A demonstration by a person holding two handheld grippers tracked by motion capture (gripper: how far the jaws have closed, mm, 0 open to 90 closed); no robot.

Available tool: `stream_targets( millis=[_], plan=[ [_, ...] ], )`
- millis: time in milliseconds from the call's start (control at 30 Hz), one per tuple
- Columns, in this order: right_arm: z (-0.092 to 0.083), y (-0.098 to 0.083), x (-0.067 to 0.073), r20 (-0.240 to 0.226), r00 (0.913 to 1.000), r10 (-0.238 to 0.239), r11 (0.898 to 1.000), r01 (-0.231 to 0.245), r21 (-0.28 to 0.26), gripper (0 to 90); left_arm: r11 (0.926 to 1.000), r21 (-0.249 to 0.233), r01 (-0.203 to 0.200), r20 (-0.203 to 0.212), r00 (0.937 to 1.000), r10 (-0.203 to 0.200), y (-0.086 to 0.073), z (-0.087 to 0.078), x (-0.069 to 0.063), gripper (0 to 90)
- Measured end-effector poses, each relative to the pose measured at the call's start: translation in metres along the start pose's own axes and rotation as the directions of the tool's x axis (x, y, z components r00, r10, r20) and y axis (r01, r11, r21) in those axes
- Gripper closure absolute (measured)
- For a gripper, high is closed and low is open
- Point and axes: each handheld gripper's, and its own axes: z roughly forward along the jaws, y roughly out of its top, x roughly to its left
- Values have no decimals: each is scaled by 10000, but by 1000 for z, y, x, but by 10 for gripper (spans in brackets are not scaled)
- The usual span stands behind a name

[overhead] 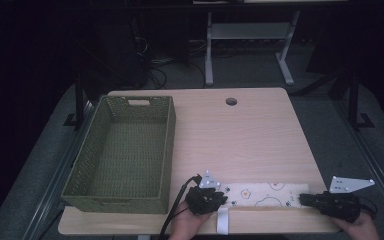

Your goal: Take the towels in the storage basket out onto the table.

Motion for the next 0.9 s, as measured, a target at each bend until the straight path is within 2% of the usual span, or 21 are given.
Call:
stream_targets(
  millis=[100, 133, 200, 300, 367, 433, 467, 533, 633, 733, 833, 900],
  plan=[
    [1, 0, 1, 80, 10000, -27, 10000, 27, -45, 805, 9995, 7, -330, -192, 9993, 330, 0, 0, -3, 756],
    [0, 0, 1, 21, 10000, 31, 10000, -31, -13, 779, 9997, -95, -230, -205, 9995, 228, 1, 0, -5, 725],
    [-1, 2, 1, 6, 9999, 127, 9997, -127, -213, 734, 9992, -234, -315, -383, 9988, 306, 2, -5, -7, 683],
    [-10, 4, 1, 202, 9989, 427, 9951, -408, -901, 670, 9972, -734, 119, -613, 9980, -164, 4, -13, -5, 647],
    [-16, 6, -1, 502, 9960, 744, 9906, -680, -1186, 616, 9967, -767, 268, -859, 9957, -334, 5, -16, -2, 619],
    [-19, 6, -4, 941, 9902, 1033, 9863, -897, -1386, 588, 9962, -666, 561, -1180, 9910, -637, 4, -17, 1, 593],
    [-19, 5, -6, 1083, 9876, 1140, 9855, -986, -1381, 580, 9951, -500, 851, -1376, 9863, -912, 3, -16, 3, 590],
    [-18, 3, -9, 1381, 9803, 1410, 9835, -1227, -1330, 564, 9926, -404, 1146, -1568, 9804, -1195, 1, -14, 4, 556],
    [-13, 0, -12, 1621, 9727, 1659, 9825, -1489, -1118, 545, 9875, -208, 1561, -1613, 9743, -1574, -2, -12, 7, 502],
    [-7, -1, -10, 1827, 9689, 1666, 9850, -1549, -766, 544, 9861, -223, 1644, -1640, 9724, -1658, -3, -11, 6, 481],
    [-5, -1, -10, 1927, 9665, 1693, 9850, -1590, -675, 540, 9854, -135, 1699, -1668, 9713, -1697, -4, -8, 6, 457],
    [-4, -1, -9, 2042, 9630, 1759, 9840, -1662, -639, 534, 9872, -123, 1592, -1779, 9712, -1589, -4, -7, 4, 443]
  ],
)
